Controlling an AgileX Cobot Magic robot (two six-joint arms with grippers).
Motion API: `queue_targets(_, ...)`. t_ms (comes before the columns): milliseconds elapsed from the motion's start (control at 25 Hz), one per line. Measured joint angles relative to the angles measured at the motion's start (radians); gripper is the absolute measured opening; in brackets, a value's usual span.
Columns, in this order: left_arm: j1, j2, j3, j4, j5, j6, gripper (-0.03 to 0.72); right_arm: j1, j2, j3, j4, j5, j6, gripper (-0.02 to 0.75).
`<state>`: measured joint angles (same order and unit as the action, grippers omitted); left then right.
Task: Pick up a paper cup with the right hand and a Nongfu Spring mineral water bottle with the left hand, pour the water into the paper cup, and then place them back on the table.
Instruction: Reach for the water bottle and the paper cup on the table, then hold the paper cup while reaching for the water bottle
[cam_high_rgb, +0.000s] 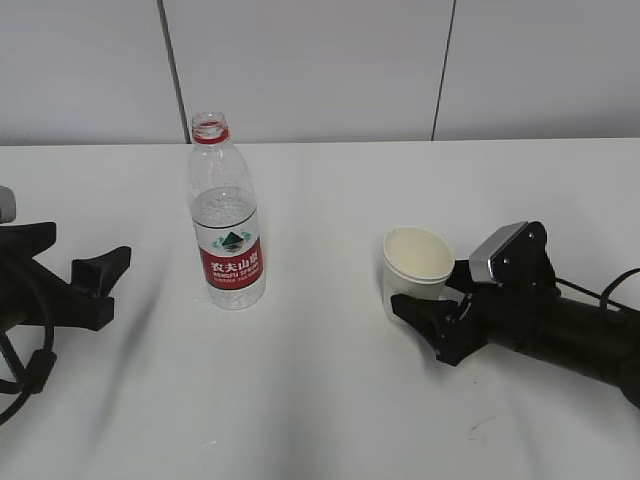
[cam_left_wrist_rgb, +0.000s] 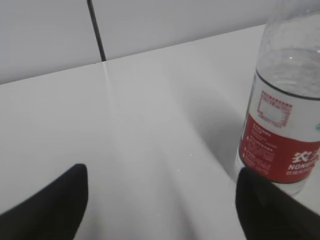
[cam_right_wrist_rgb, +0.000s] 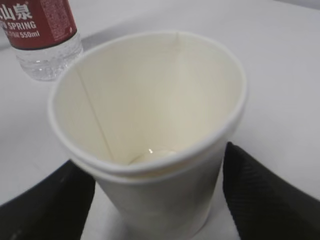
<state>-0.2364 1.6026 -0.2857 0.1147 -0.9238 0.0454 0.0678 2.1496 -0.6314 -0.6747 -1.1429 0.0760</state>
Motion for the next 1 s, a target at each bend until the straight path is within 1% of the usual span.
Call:
queue_targets(200, 0.0, 0.011, 0.0, 0.021, -0.011, -0.02, 0.555, 0.0, 0.029, 0.0, 0.0, 0.0, 0.002, 0.585)
queue_targets(440, 0.0, 0.063, -0.001, 0.071, -0.077, -0.025, 0.555, 0.0, 0.032, 0.0, -0.004, 0.0, 0.005, 0.515)
queue_targets(600, 0.0, 0.099, -0.001, 0.099, -0.13, -0.028, 0.555, 0.0, 0.032, 0.0, -0.005, 0.0, 0.005, 0.505)
queue_targets(800, 0.0, 0.159, -0.005, 0.173, -0.201, -0.035, 0.555, 0.0, 0.032, 0.0, -0.005, 0.0, 0.005, 0.503)
queue_targets(1000, 0.0, 0.219, -0.01, 0.194, -0.213, -0.035, 0.555, 0.0, 0.032, 0.0, -0.005, -0.002, 0.005, 0.473)
